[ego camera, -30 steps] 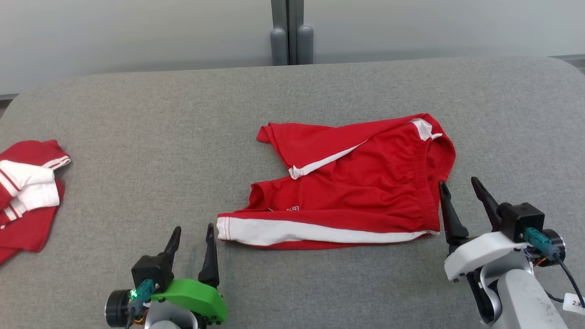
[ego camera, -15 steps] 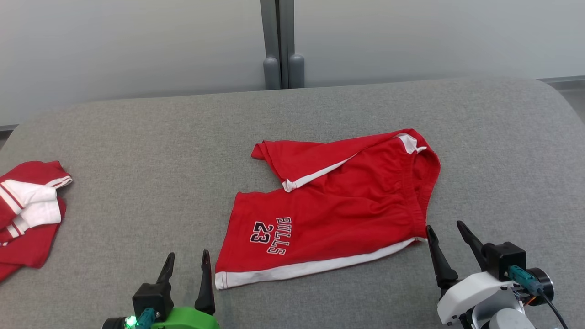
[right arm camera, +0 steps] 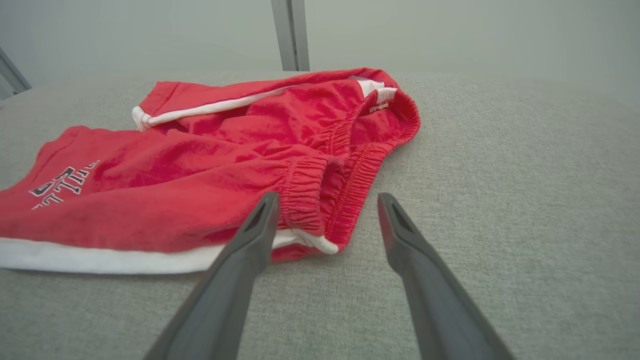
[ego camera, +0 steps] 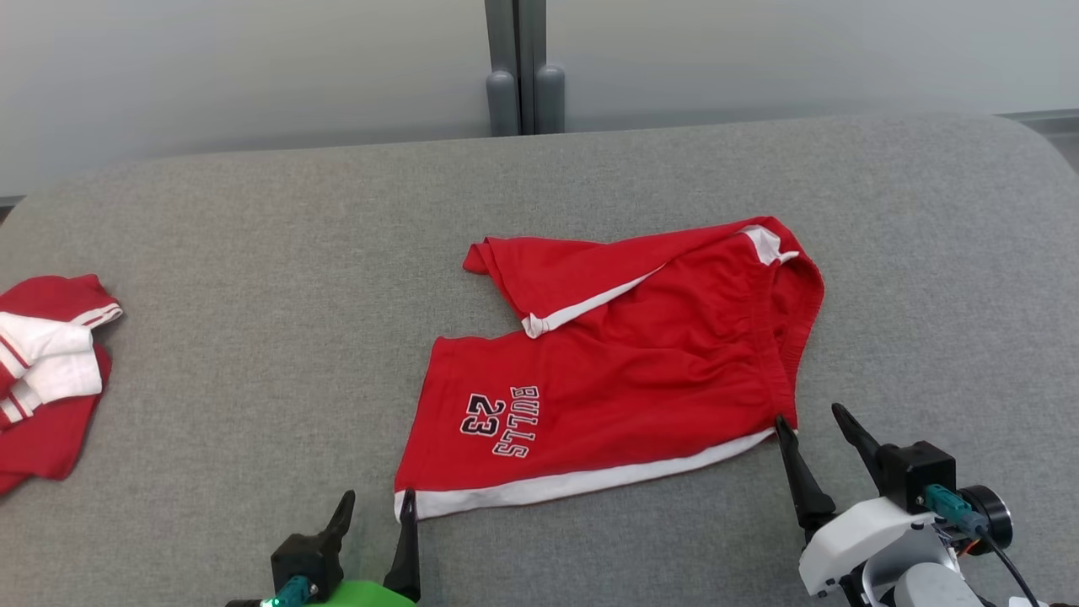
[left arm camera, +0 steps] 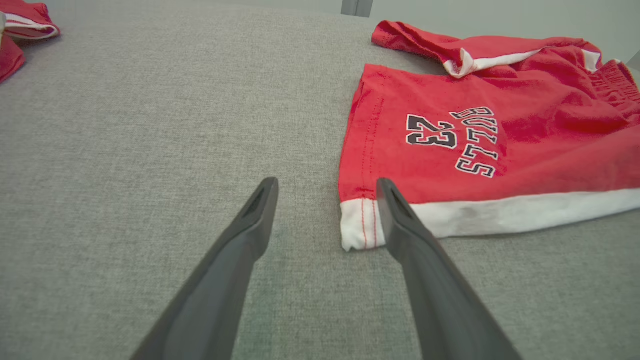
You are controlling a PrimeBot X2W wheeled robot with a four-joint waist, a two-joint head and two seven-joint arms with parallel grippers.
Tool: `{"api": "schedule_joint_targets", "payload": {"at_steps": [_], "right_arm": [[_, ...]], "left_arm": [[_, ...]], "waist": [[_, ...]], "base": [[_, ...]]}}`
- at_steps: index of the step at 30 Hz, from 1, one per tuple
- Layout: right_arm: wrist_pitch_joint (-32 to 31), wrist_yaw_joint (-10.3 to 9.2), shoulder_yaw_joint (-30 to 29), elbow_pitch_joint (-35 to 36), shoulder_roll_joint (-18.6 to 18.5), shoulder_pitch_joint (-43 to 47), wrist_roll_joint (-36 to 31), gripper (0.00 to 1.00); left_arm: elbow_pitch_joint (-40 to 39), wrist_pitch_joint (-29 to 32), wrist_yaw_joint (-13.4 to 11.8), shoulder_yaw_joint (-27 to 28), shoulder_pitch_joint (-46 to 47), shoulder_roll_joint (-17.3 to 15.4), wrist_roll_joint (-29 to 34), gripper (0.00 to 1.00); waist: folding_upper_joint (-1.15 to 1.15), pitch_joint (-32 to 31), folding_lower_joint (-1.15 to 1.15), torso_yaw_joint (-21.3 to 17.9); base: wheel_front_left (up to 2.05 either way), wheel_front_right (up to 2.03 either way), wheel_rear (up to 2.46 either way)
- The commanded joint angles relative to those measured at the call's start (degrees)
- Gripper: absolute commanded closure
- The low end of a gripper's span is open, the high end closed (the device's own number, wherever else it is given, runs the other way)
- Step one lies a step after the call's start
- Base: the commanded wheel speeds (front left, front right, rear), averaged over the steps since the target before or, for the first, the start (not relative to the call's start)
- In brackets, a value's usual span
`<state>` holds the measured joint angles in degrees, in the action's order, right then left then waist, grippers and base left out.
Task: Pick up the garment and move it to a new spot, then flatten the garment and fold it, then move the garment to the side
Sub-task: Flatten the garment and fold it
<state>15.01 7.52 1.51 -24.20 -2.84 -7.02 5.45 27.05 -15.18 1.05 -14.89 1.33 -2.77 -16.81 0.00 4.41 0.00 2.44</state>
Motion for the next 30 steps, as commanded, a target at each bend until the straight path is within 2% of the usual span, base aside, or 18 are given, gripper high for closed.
{"api": "schedule_joint_targets", "payload": {"at_steps": [1, 12, 30], "right_arm": [[0.24, -0.06, 0.09, -0.10, -0.21, -0.77, -0.30, 0.00], [0.24, -0.06, 0.07, -0.30, -0.21, -2.35, -1.51, 0.00], [0.24, -0.06, 2.70, -2.58, -0.91, -3.49, -3.62, 0.00]], "left_arm": [[0.87, 0.05, 0.14, -0.21, 1.57, -0.24, -0.36, 0.00], [6.50, 0.07, -0.79, -3.30, 4.72, -0.24, -2.91, 0.00], [8.20, 0.21, -1.06, -7.02, 5.31, -0.17, -3.41, 0.00]], "waist": [[0.00, 1.45, 0.00, -0.27], [0.00, 4.17, 0.00, -1.14], [0.00, 4.93, 0.00, -0.25]], "base": [[0.00, 0.00, 0.00], [0.00, 0.00, 0.00], [0.00, 0.00, 0.00]]}}
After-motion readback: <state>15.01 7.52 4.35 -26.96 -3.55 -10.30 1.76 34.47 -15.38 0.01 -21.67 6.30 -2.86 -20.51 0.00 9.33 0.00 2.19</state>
